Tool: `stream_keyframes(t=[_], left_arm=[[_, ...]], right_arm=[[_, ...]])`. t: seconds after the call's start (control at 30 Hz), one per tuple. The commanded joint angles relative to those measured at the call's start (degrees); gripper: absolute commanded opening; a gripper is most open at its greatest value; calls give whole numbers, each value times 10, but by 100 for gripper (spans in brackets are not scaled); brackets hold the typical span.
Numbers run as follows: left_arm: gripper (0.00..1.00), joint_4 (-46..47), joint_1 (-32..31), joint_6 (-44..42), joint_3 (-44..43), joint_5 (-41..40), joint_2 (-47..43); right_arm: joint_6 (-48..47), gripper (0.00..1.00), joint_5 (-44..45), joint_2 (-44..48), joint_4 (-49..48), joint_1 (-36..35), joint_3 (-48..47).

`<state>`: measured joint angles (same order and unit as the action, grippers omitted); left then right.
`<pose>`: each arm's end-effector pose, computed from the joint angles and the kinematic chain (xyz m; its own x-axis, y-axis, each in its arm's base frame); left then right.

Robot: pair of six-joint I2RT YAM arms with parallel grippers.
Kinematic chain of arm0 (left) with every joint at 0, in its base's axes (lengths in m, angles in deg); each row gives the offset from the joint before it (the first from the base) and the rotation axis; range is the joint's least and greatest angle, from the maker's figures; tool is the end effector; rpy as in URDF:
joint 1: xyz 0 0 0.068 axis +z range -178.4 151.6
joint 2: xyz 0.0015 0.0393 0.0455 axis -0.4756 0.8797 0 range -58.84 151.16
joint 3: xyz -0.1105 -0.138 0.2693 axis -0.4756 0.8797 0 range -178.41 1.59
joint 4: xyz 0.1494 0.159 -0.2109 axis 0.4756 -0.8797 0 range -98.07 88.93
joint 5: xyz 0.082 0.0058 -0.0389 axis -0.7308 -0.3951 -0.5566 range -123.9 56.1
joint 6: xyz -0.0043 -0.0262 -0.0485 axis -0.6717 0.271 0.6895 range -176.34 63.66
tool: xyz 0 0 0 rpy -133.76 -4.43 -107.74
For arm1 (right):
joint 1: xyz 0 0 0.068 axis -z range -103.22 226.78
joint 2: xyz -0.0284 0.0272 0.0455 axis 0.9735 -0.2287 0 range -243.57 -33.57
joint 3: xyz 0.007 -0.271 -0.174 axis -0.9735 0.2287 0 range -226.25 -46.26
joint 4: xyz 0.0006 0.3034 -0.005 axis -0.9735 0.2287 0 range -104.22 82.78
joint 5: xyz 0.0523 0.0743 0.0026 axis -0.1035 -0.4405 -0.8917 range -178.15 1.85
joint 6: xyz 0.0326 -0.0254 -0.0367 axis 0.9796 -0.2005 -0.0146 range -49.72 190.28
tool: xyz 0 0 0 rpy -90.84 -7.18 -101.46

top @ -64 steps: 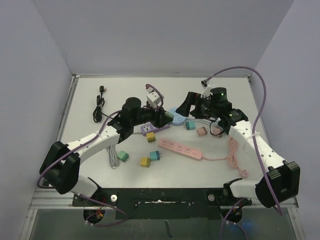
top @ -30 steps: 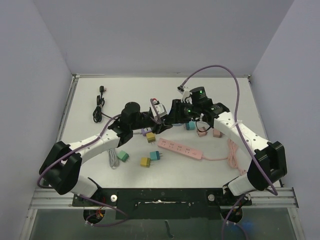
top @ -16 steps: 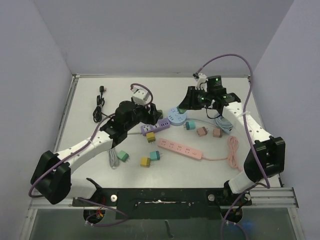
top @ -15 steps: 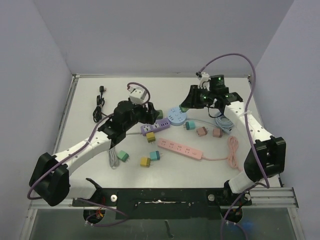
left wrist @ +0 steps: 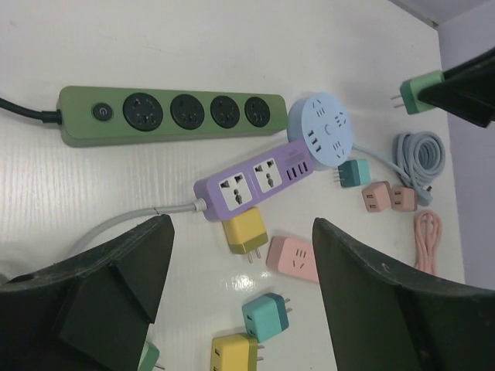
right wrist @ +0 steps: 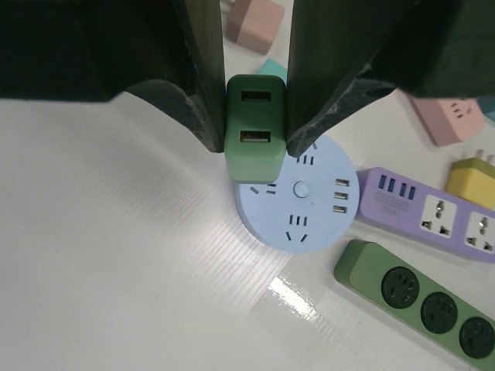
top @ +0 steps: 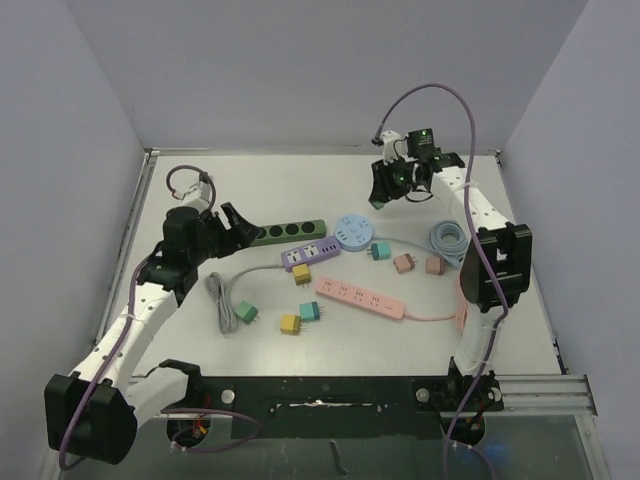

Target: Insert the plug

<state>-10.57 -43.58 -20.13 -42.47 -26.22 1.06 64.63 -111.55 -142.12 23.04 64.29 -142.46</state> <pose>0.2473 -0.0724 0.3170 -0.5555 -0.4559 -0.6954 0.0594 0.8124 -0.5801 0.4712 0.1196 0.3259 -0.6956 -0.2467 -0.6748 -0.5208 0.8201 0.2371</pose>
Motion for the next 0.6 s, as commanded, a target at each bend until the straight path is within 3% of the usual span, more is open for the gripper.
stream_keyframes(t=[0.0, 0.17, 0.37, 0.57], left_arm=[[72, -28, 41, -3, -8, 138, -2], [72, -39, 45, -16, -10, 156, 16], [71, -21, 45, -7, -12, 168, 46], [71, -16, 45, -14, -17, 157, 64]], right_arm=[[-196, 0, -94, -42, 79, 6, -79], [-268, 0, -111, -83, 125, 2, -136], [-80, 0, 80, -130, 63, -39, -155], [-35, 0, 48, -118, -17, -63, -108]])
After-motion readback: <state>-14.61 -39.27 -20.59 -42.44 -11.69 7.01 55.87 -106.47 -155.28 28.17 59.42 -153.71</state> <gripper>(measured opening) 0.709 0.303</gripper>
